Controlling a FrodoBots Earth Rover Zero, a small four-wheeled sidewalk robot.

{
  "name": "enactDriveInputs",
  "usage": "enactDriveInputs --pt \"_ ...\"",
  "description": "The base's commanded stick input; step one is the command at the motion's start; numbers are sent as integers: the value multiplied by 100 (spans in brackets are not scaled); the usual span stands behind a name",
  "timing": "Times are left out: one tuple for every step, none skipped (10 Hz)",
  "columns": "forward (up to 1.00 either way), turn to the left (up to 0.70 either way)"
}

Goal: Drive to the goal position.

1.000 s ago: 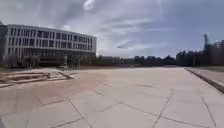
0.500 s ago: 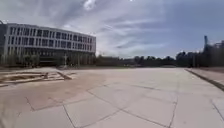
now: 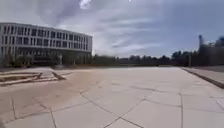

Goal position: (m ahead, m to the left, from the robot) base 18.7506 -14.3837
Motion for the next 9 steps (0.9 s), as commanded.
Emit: enactDriveInputs --pt "50 0" --pt "50 0" --pt "50 0" --pt "50 0" --pt "50 0" --pt "50 0" --pt "50 0" --pt "50 0" --pt "50 0"
